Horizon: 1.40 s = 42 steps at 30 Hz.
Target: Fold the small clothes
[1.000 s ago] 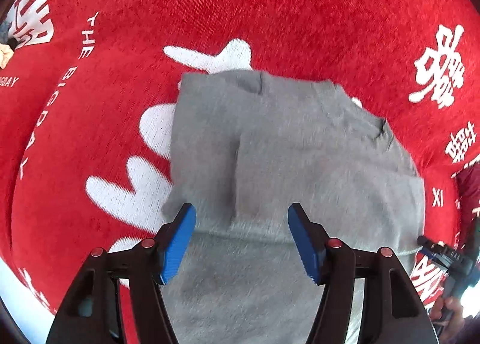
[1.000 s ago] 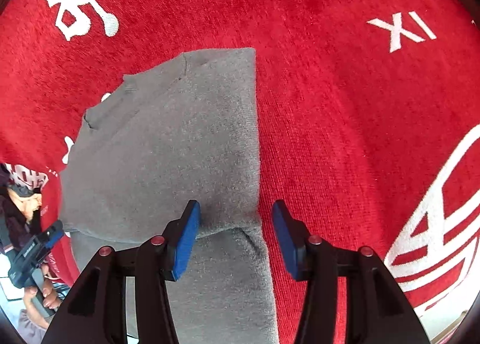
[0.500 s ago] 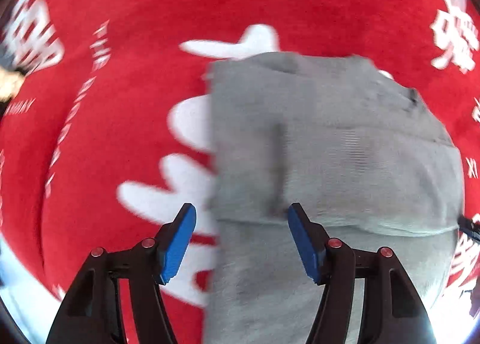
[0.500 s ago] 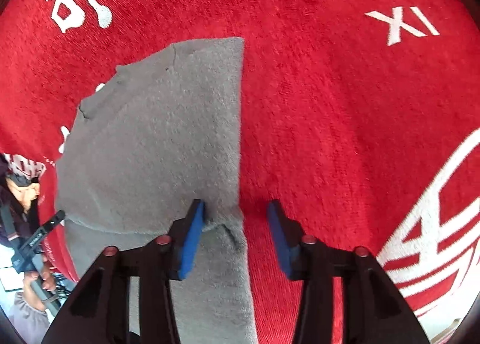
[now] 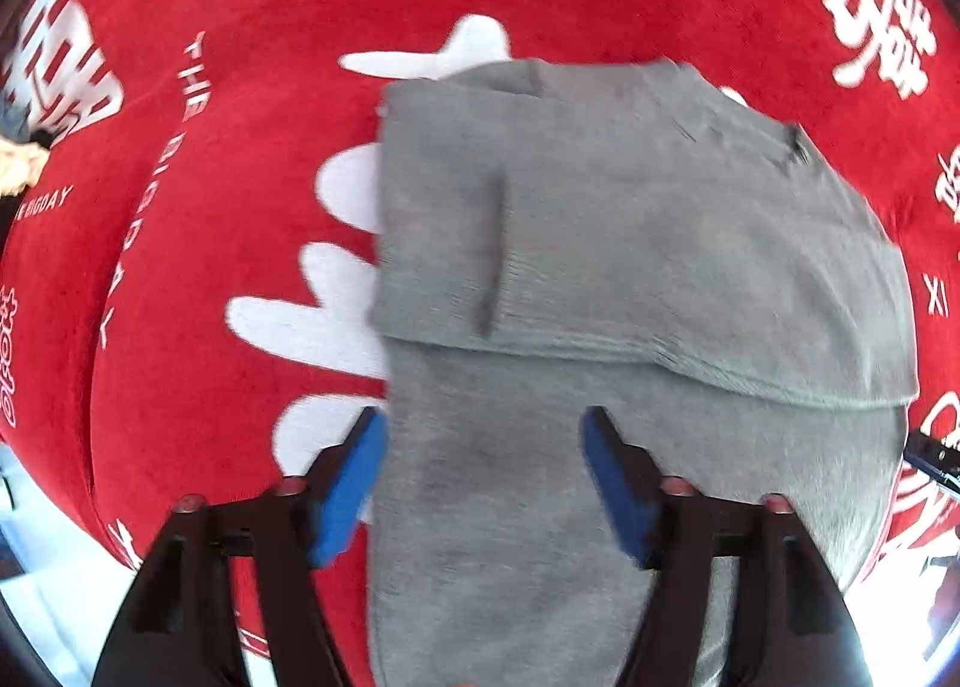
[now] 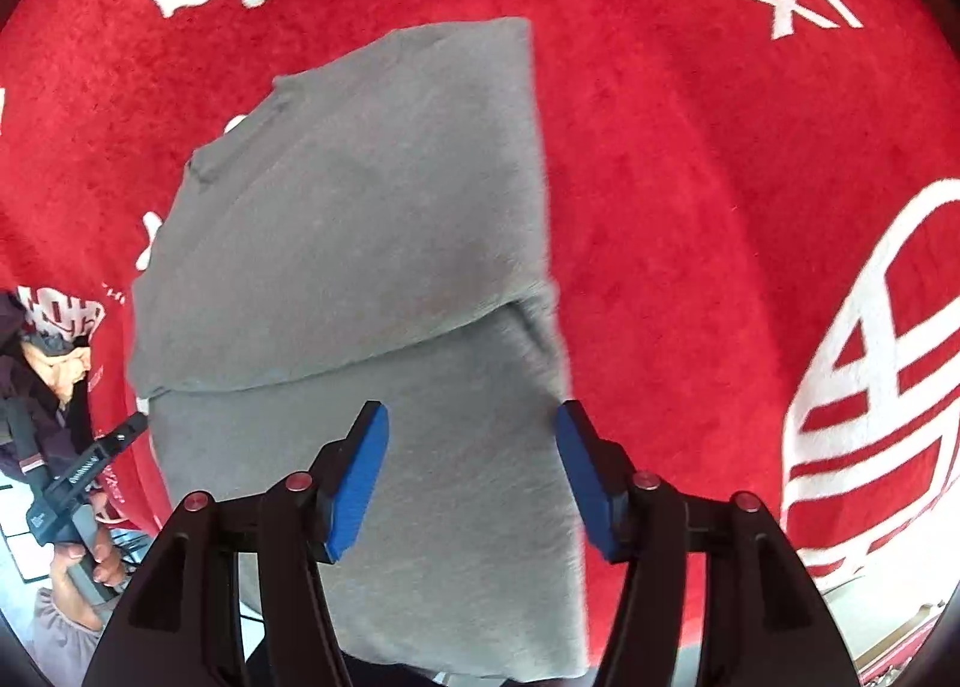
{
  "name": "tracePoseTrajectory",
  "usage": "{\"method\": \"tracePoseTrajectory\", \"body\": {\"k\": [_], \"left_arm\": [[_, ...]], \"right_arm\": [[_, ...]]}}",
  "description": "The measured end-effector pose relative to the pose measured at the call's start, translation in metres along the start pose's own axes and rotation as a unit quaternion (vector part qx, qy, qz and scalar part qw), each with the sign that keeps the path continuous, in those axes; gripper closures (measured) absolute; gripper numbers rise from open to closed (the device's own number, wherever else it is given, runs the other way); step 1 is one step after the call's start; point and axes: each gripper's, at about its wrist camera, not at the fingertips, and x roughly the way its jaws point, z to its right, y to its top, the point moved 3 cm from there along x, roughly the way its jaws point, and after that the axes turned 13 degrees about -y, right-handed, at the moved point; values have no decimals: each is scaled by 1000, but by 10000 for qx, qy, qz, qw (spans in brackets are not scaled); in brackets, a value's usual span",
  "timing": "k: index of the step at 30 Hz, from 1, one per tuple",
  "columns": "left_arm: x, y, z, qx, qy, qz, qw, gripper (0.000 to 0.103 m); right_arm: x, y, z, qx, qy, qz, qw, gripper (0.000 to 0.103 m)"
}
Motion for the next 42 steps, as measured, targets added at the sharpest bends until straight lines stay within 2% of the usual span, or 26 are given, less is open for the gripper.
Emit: {"method": "tracePoseTrajectory", "body": {"k": [1,4,13,24,25,29,35,38,42], "left_arm": [[1,-1,5,46,38,-7,10000,8],[4,-5,16,198,50,-41,9998,8],[17,-22,39,276,-87,-369,9989,8],[29,-45,66,418,161,-613,9971,8],[30,-47,69,426,157,-623,9970,8],[36,-61,96,521,91,-654,9965,8],[41,-75,132,607,-157,-653,9959,8],[38,-82,148,545,-159,-548,9969,8],[32,-94,158,225,-229,-375,9988,8]], "right_arm": [[0,-1,-5,-42,19,8,10000,33],[1,-5,-15,-154,26,5,9999,22],[17,-16,-24,-185,-150,-76,9997,21],[15,-19,-8,-31,589,66,9982,18],[15,-20,-6,-21,672,75,9977,16],[18,-21,-10,-119,1035,52,9945,0],[22,-16,-15,-258,1066,-179,9938,0],[23,-12,-10,-111,1272,-361,9912,0],[26,-9,-1,62,1666,-486,9848,0]]}}
